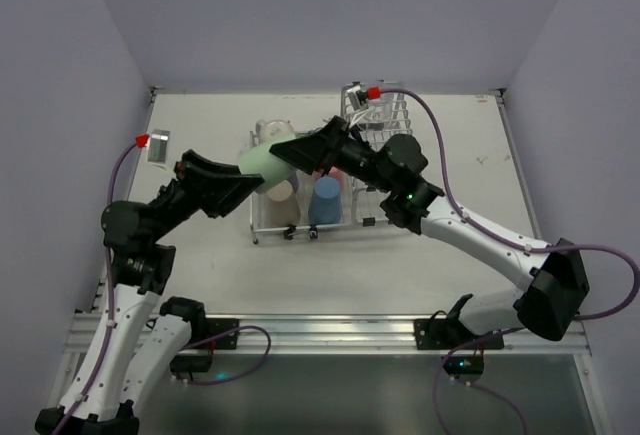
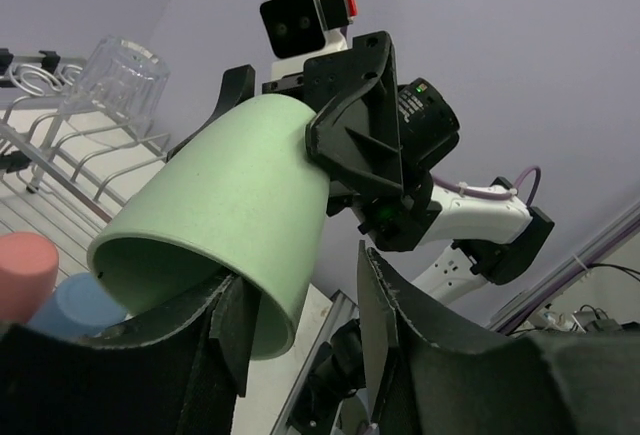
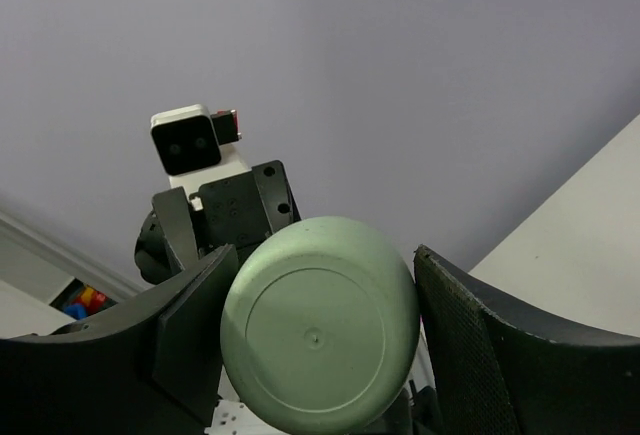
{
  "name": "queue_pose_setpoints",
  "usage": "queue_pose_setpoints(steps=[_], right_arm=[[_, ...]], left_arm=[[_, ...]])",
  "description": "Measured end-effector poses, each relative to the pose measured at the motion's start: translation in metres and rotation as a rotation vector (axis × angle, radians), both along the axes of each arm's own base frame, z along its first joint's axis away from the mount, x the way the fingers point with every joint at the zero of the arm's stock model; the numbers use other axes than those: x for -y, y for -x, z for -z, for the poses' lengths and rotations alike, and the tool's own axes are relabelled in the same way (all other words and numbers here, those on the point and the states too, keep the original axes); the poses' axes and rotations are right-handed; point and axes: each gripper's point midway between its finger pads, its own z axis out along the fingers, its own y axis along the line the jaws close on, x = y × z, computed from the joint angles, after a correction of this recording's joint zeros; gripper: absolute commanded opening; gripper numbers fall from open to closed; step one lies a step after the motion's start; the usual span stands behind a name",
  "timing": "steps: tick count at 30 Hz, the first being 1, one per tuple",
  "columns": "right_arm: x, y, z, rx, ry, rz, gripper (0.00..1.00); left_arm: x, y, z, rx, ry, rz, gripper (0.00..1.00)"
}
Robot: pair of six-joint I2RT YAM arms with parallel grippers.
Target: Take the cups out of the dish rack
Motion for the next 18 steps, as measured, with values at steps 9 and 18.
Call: queue_pose_setpoints(steps=[9,18], right_arm=[[-0.013,-0.006,0.010,-0.023,-0.005,-0.013,0.75],[-0.007,-0.002,0.036,-0.010,0.140,0.039,0.99]], left_arm=[[-0.005,-0.011,0.005,-0.034,0.010,-0.071,0.00],[-0.076,-0.100,-0.011,-0.151,-0.247,-0.666,0.00]])
